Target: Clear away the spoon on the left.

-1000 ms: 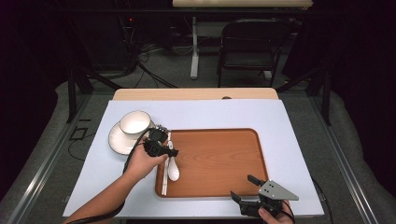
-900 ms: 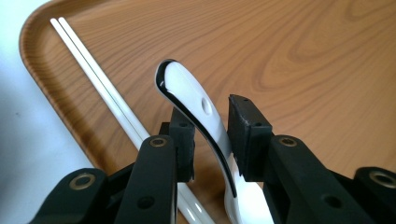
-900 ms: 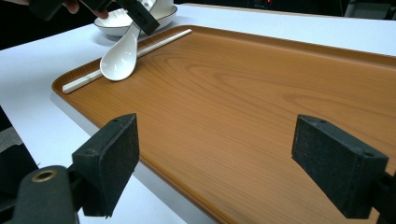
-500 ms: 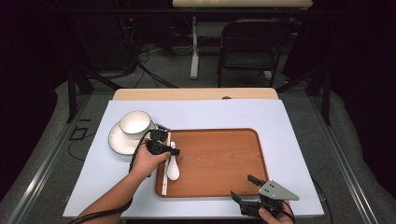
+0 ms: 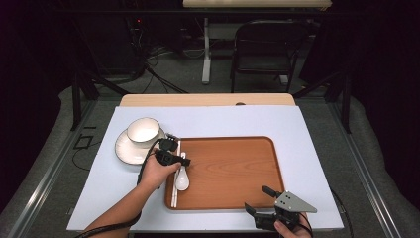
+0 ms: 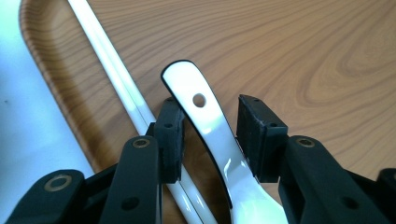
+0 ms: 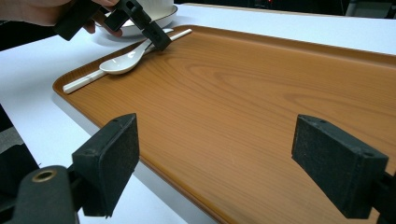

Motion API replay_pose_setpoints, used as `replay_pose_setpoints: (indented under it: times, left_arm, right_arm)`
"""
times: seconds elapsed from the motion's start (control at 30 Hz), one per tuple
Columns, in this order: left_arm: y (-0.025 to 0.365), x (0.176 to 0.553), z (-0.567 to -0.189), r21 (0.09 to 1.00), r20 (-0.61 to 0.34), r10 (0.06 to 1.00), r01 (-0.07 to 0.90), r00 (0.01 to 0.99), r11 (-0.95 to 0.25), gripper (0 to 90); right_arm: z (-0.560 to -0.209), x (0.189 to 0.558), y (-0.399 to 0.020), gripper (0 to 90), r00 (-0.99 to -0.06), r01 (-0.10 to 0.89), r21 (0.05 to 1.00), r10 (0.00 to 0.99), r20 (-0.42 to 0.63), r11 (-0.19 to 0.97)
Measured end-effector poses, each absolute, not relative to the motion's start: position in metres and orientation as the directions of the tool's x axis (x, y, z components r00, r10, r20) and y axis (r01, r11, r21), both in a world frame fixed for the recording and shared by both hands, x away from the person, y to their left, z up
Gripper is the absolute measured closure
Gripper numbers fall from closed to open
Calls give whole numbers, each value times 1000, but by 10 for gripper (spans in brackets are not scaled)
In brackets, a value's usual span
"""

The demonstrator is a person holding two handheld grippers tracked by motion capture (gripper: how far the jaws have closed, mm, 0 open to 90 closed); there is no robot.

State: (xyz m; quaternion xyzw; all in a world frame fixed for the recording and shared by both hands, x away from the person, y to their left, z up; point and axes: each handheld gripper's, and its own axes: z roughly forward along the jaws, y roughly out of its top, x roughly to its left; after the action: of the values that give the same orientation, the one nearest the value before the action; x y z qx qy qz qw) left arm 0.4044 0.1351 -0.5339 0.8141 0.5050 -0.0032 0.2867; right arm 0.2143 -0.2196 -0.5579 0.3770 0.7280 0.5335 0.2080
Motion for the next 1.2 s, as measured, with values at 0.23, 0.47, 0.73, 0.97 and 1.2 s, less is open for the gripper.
replay_pose_setpoints:
  times: [0.23,0.47,0.73,0.97,1.2]
  left_arm:
    - [137,405,-531,463,-291,830,829,476,-314,586]
    - [140,403,-522,482,-290,828,821,479,-306,527]
    - [145,396,-512,509,-250,834,799,492,-319,437]
    - [148,389,-505,523,-210,841,784,499,-334,356]
    - [154,383,-500,514,-182,842,779,508,-359,344]
  right_arm:
    - [-558,214,-220,144,-630,326,934,770,99,146]
    - [-558,214,-219,144,-631,326,933,770,97,149]
    - [-558,214,-219,144,-632,325,934,769,96,151]
    - [-558,214,-219,144,-631,324,934,770,94,152]
    - [-558,214,-219,144,-632,324,934,769,93,153]
